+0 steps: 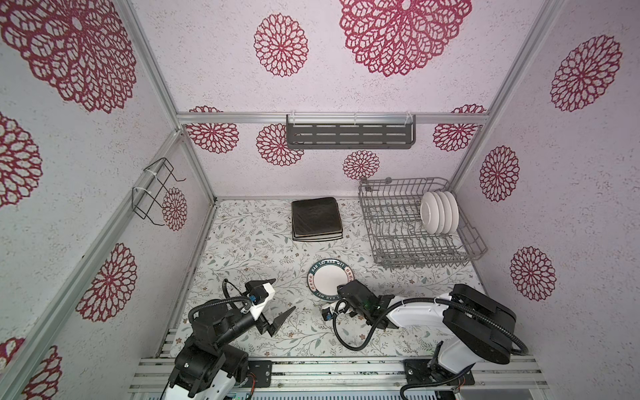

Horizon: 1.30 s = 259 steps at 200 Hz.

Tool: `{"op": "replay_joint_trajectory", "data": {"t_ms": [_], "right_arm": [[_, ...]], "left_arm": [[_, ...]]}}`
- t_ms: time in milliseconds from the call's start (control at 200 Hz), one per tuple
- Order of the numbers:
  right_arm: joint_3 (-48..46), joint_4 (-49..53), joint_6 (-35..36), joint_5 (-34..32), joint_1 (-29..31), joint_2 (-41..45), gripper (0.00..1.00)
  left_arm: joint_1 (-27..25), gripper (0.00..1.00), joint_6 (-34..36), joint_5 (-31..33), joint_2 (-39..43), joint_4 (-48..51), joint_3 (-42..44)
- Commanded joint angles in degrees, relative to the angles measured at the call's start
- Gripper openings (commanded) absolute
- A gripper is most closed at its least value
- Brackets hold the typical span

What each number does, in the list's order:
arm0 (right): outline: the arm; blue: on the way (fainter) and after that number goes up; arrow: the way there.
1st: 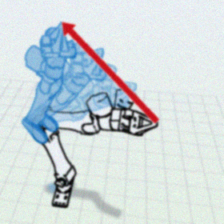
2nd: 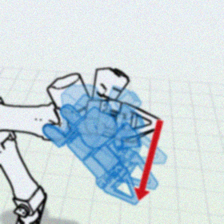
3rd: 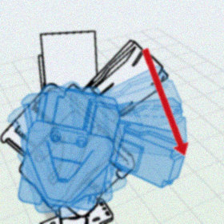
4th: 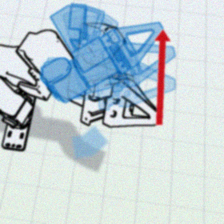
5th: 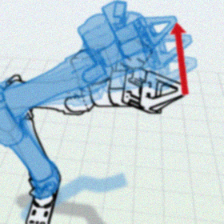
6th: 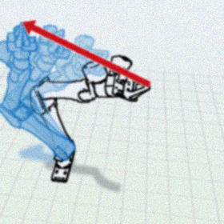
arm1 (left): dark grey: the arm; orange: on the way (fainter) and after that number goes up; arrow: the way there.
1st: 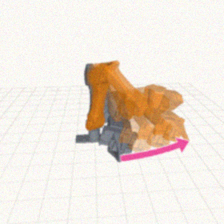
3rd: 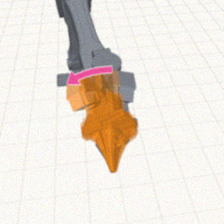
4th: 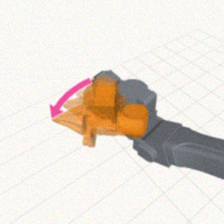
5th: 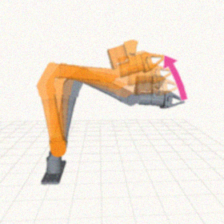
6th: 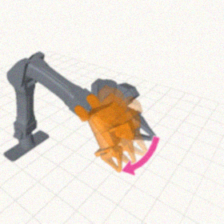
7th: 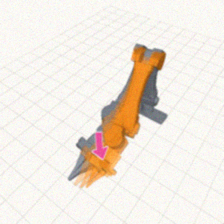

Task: Unload the plates from the dish rack
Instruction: 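Lower the green-rimmed plate flat onto the table near the robot, then open the right gripper and move it back to the rack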

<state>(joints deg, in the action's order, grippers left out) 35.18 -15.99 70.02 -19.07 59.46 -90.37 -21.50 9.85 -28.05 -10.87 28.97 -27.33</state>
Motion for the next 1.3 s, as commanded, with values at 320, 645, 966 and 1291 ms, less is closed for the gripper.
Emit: {"op": "replay_joint_trajectory", "data": {"t_ms": [320,645,966,1291], "right_arm": [[9.4,21.1,-9.7,12.2,-0.9,2.0,0.61],[19.5,31.7,-24.8,16.8,-3.0,8.4,0.99],[44.0,26.6,-49.0,-0.2,-14.9,10.9,0.99],[60.5,40.8,-58.3,24.3,-41.8,5.9,0.96]], "left_arm": [[-0.4,0.97,1.1,-1.5,0.7,-1.3,0.6],[-0.8,0.97,1.1,-1.5,2.0,-1.1,0.7],[-0.7,0.97,0.2,0.8,3.1,-1.7,1.2],[-0.8,0.97,0.4,1.1,3.2,-1.7,1.3]]}}
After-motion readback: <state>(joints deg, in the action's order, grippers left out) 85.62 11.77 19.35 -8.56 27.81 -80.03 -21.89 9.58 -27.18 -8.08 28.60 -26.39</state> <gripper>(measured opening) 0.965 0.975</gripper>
